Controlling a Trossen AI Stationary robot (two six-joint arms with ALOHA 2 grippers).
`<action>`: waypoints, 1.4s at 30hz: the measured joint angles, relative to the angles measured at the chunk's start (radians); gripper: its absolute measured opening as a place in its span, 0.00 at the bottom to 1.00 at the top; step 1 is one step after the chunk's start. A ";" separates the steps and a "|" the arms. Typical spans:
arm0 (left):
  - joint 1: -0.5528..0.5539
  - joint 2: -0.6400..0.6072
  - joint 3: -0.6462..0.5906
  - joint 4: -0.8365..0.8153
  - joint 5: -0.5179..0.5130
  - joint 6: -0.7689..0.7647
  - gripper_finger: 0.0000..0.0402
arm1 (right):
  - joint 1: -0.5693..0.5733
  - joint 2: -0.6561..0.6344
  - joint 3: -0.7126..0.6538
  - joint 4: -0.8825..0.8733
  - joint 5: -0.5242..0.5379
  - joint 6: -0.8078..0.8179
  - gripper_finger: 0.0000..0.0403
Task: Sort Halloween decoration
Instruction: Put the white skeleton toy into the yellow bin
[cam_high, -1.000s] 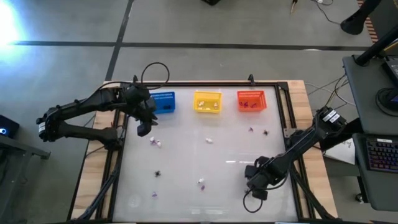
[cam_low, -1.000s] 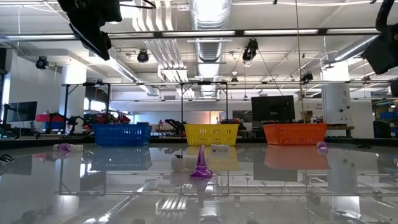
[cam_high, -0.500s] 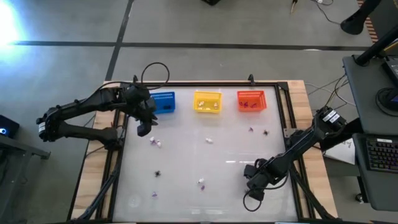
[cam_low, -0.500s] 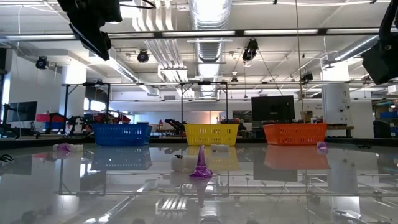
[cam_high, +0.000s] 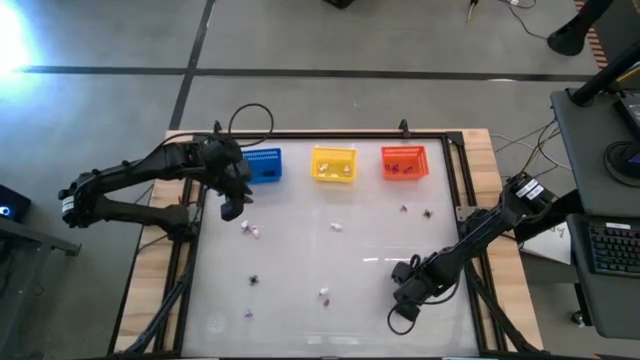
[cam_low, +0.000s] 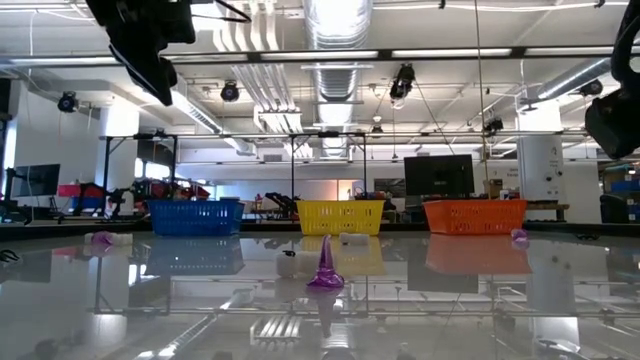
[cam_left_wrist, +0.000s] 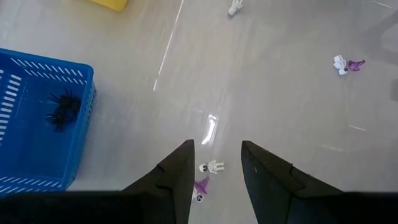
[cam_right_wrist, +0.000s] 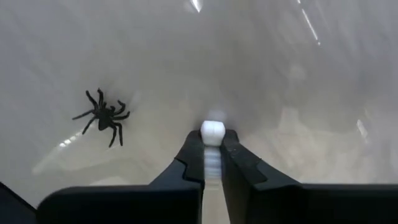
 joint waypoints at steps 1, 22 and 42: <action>0.000 0.000 -0.003 0.000 0.000 0.000 0.28 | 0.000 -0.003 0.000 0.000 -0.003 0.026 0.04; 0.000 0.003 -0.010 0.086 -0.009 0.030 0.28 | -0.190 -0.067 0.216 -0.110 0.337 0.092 0.03; 0.000 0.003 -0.009 0.080 -0.021 0.027 0.28 | -0.810 -0.068 0.361 -0.067 0.316 -0.624 0.03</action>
